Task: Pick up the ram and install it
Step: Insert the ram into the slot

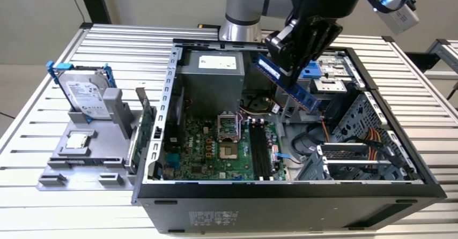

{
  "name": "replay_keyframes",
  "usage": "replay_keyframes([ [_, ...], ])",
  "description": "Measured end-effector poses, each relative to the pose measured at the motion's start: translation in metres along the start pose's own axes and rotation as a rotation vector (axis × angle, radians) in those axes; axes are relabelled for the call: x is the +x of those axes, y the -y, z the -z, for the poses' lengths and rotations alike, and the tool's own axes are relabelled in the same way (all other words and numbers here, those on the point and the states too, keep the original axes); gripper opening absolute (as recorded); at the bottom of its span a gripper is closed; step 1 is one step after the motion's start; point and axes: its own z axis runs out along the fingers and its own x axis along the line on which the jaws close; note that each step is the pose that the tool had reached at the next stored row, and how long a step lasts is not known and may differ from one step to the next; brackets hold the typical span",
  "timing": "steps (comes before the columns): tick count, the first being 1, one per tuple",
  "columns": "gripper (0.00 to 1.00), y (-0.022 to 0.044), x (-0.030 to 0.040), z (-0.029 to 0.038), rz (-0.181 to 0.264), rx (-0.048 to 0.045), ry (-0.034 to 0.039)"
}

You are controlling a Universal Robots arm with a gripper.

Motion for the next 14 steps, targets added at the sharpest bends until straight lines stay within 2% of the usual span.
replay_keyframes([
  [12, 0.0, 0.0, 0.0, 0.0, -0.075, -0.0047, 0.0014],
  [14, 0.0, 0.0001, 0.0, 0.0, -0.077, -0.0088, 0.0055],
])
